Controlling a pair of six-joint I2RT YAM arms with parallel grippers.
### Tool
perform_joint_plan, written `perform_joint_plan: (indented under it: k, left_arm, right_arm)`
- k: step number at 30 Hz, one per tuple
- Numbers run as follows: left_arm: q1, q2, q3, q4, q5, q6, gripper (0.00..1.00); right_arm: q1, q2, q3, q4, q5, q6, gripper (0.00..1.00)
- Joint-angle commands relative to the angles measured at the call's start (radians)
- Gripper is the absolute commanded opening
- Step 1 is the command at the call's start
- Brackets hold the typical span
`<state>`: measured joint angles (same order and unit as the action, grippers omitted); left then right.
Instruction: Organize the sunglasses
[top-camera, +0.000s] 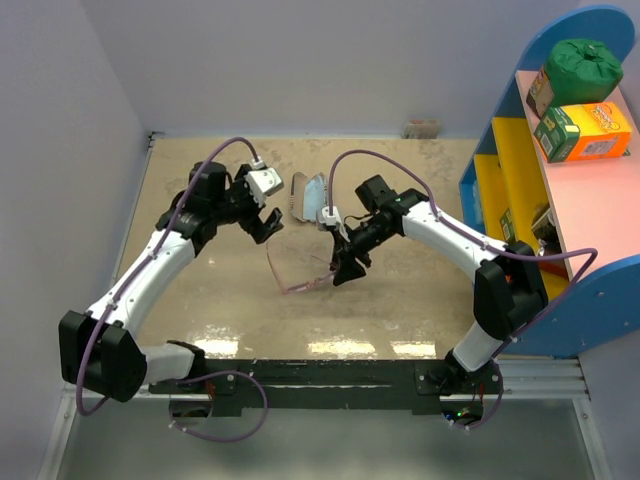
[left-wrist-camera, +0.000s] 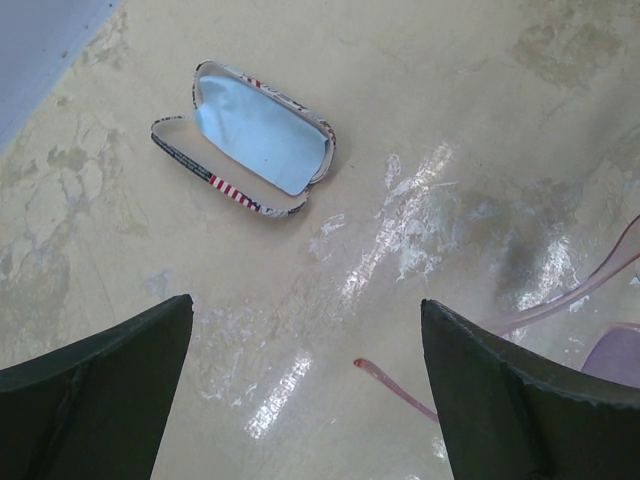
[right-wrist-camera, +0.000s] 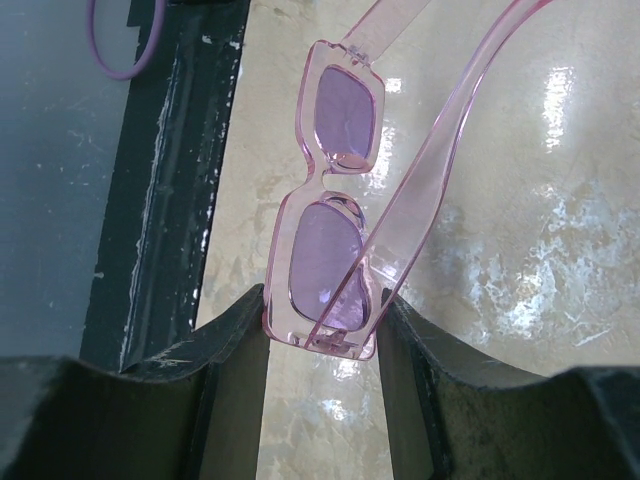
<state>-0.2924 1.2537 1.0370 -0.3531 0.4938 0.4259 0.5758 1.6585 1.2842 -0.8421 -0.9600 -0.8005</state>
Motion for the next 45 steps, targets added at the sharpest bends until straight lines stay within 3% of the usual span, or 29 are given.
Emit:
perform_joint_plan:
  k: [1, 15, 37, 45]
  left_arm:
    - [-0.033, 0.033, 0.069, 0.026, 0.011, -0.013, 1.00]
    - [-0.132, 0.075, 0.032, -0.007, 0.091, 0.034, 1.00]
    - [-0.208, 0.128, 0.041, -0.191, 0.210, 0.174, 1.00]
    - [-0.212, 0.119, 0.040, -0.175, 0.184, 0.159, 1.00]
  right_arm:
    - [0.002, -0.009, 0.026, -0.038, -0.052, -0.055, 0.24]
    - [0.002, 0.044, 0.086, -0.203, -0.129, -0.190, 0.24]
    - [-0.054, 0.026, 0.067, -0.077, -0.117, -0.059, 0.25]
    - [-0.060, 0.026, 0.050, -0.023, -0.095, -0.008, 0.21]
